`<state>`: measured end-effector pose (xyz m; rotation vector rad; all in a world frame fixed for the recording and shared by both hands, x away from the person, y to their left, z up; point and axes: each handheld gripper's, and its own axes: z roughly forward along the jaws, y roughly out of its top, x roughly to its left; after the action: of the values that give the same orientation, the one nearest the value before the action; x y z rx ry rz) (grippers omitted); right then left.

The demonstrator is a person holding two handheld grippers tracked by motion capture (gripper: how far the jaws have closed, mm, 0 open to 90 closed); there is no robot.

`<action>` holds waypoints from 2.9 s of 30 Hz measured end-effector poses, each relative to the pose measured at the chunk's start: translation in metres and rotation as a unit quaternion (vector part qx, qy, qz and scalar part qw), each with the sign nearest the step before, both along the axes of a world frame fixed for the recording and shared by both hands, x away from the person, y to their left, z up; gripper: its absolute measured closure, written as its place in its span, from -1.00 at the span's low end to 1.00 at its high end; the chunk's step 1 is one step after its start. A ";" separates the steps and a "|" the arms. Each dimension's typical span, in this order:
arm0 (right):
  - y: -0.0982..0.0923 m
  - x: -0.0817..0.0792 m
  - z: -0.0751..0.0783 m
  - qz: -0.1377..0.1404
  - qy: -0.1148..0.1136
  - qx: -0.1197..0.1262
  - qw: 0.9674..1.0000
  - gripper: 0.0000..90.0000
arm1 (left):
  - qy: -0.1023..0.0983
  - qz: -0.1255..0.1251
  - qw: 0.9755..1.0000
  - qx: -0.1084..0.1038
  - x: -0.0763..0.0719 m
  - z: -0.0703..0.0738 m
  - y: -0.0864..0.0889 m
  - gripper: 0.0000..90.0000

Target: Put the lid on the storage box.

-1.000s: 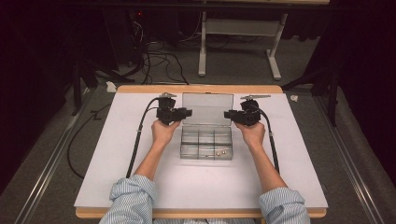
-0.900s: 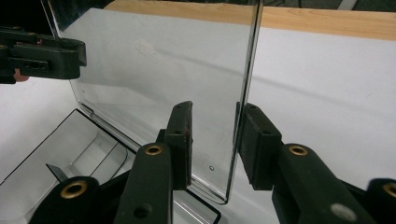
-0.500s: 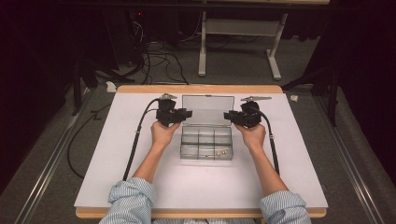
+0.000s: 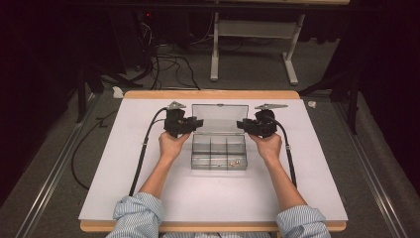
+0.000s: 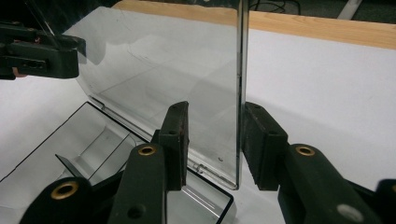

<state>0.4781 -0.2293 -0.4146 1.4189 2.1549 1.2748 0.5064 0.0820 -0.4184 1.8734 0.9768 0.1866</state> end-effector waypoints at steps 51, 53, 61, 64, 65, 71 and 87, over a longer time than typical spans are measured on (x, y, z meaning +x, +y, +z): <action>-0.006 -0.025 -0.002 0.004 -0.019 -0.001 1.000 0.47 | -0.037 0.004 0.999 0.011 -0.029 -0.001 0.002 0.27; -0.006 -0.026 -0.002 0.003 -0.018 0.000 1.000 0.48 | -0.036 0.004 0.999 0.009 -0.029 -0.002 0.003 0.27; -0.006 -0.026 -0.004 0.006 -0.020 -0.002 1.000 0.50 | -0.036 0.006 0.999 0.005 -0.031 -0.003 0.007 0.32; -0.006 -0.027 -0.004 0.004 -0.018 0.000 1.000 0.50 | -0.038 0.006 0.999 0.007 -0.032 -0.003 0.007 0.32; -0.006 -0.027 -0.004 0.004 -0.017 0.000 1.000 0.50 | -0.038 0.005 0.999 0.007 -0.032 -0.003 0.007 0.32; -0.006 -0.028 -0.004 0.006 -0.015 0.000 1.000 0.50 | -0.041 0.006 0.999 0.008 -0.034 -0.003 0.008 0.31; -0.008 -0.033 -0.010 0.003 -0.016 0.006 1.000 0.57 | -0.036 0.007 0.999 -0.001 -0.040 -0.007 0.016 0.42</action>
<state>0.4449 -0.2376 -0.4249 1.3882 2.1348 1.3049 0.4669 0.0977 -0.4253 1.8460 0.9414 0.2599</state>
